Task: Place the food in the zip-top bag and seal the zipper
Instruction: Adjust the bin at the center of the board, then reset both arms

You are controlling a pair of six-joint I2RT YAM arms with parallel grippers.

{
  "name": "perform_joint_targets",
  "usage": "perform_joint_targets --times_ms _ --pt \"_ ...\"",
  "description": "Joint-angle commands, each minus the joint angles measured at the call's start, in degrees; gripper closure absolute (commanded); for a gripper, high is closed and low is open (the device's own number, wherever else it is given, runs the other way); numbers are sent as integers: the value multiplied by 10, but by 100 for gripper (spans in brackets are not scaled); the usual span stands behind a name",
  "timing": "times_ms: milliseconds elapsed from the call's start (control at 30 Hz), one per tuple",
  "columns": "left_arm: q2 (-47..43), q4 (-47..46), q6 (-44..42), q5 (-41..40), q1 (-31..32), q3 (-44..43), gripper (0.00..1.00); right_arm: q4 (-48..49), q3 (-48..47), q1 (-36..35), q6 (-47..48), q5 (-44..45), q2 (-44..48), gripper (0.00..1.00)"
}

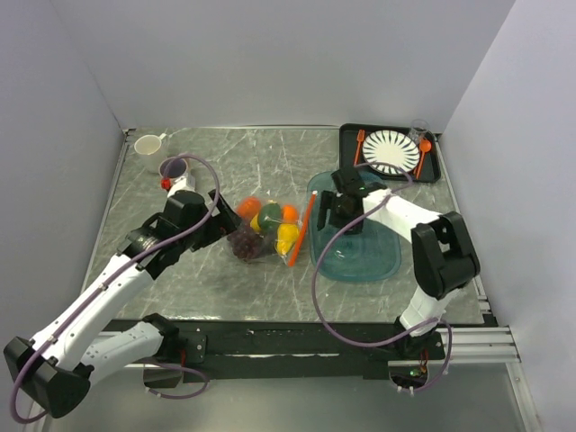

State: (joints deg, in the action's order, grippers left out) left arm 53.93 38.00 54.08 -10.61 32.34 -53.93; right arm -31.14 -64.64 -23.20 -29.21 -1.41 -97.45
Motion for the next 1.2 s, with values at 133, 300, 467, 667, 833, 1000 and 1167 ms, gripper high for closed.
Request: perform_joint_targets --times_ms 133,300,467,667,833,1000,1167 --pt "57 27 -20 -3 0 -45 1 5 -78 -78 -23 -18 -50 12" --pt "93 46 -17 -21 0 -69 1 4 -110 -89 -34 -39 -61 12" --pt "93 39 -16 -34 0 -70 1 -16 -136 -98 -29 -24 -66 11" --pt "72 23 -35 -65 0 -83 1 5 -81 -88 -9 50 41 7" --pt "60 18 -57 -118 0 -109 1 38 -32 -46 14 88 169 4" --pt "56 13 -85 -171 0 -136 1 92 35 21 41 196 282 2" --pt "71 42 -88 -222 0 -155 1 192 141 57 74 337 368 0"
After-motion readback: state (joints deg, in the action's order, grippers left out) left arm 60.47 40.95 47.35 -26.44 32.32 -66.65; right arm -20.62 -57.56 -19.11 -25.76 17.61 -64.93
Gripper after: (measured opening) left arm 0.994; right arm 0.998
